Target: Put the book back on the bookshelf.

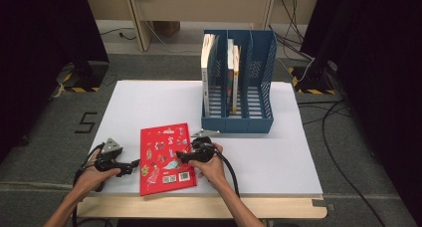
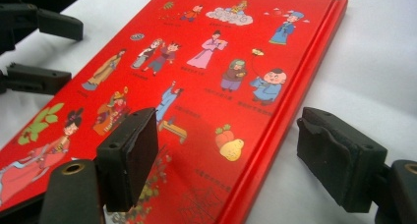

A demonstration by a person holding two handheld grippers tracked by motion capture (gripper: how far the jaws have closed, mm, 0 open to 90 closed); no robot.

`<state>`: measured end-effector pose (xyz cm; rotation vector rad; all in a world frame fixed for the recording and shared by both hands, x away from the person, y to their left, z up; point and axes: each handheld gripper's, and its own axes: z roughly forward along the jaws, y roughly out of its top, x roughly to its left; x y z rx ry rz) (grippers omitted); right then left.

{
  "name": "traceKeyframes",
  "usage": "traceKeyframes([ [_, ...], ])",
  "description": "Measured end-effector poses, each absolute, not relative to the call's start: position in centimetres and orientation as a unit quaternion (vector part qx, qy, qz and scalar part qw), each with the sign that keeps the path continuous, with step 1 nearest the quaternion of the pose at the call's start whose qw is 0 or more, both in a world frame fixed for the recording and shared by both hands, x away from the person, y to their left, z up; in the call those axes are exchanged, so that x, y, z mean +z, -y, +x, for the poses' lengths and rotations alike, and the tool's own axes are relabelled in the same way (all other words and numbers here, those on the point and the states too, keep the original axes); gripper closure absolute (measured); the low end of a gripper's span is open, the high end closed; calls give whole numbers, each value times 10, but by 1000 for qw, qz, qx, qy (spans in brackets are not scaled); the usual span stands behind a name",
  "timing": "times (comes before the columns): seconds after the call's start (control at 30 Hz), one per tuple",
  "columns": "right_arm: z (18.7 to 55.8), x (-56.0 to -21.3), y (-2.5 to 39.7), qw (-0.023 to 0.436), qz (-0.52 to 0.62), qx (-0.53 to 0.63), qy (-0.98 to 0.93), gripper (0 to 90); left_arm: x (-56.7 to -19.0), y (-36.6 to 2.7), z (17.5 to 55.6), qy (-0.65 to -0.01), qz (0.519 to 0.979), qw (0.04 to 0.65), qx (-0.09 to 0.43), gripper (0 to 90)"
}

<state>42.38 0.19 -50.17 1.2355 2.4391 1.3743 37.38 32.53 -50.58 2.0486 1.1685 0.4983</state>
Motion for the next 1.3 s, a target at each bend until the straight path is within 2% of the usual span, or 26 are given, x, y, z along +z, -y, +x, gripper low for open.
traceKeyframes([
  [0.33,422,-504,-2,4,449,475,-756,236,-506,-324,372,-455,792,356,197,121],
  [0.47,419,-505,-3,8,453,479,-752,229,-506,-324,372,-456,791,356,199,120],
  [0.8,417,-508,4,-43,505,512,-694,215,-506,-324,372,-456,791,355,199,115],
  [1.07,414,-507,2,-36,506,506,-697,216,-506,-324,372,-457,791,355,200,114],
  [1.3,410,-506,7,-58,527,509,-678,244,-506,-324,372,-459,790,354,200,104],
])
